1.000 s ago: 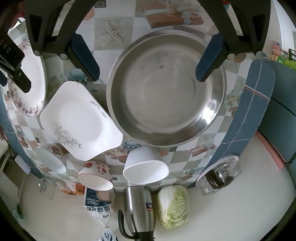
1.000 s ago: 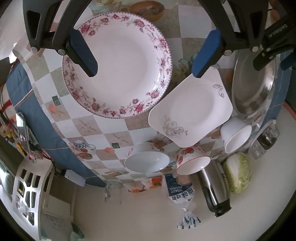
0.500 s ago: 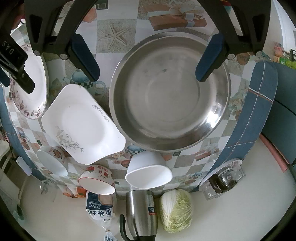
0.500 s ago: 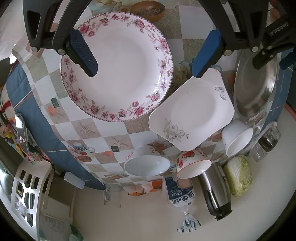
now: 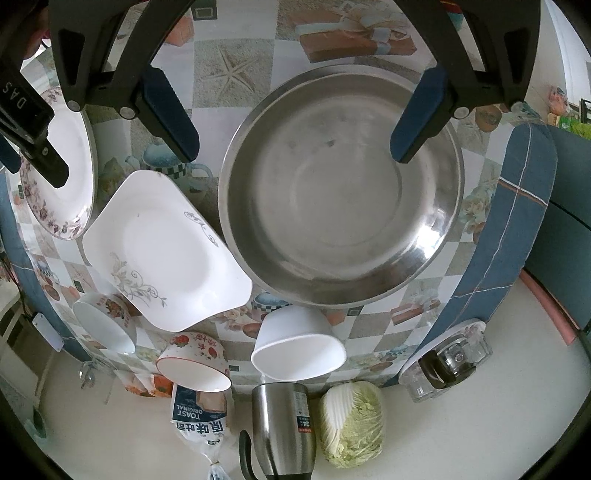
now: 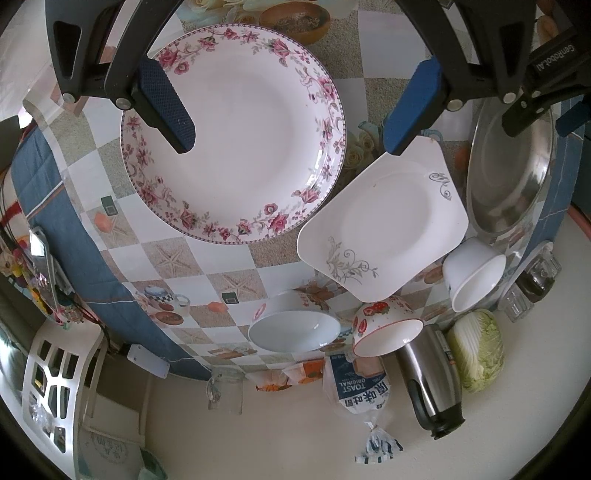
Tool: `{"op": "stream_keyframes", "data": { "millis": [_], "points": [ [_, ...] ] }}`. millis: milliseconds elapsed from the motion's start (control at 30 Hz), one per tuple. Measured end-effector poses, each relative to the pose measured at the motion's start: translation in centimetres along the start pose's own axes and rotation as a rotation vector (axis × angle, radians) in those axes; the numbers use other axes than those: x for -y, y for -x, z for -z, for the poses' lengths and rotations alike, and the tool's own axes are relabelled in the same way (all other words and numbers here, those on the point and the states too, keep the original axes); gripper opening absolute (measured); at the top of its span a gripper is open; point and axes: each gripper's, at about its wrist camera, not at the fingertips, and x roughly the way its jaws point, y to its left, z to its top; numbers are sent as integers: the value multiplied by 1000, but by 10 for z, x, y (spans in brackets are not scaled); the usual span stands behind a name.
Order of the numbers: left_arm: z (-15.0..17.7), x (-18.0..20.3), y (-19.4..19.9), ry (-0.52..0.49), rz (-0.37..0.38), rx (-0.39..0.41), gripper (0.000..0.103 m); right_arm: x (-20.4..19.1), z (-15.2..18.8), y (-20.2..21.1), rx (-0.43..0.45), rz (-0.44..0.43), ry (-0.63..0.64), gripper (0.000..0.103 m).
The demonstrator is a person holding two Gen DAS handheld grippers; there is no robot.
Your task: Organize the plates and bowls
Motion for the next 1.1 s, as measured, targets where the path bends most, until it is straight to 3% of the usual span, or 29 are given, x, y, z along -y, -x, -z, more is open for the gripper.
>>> {"op": "stream_keyframes", "data": {
  "millis": [1100],
  "points": [
    [1,0,-4,2,3,-19,103,0,1,-2,-14,-1,-1,103]
  ]
}}
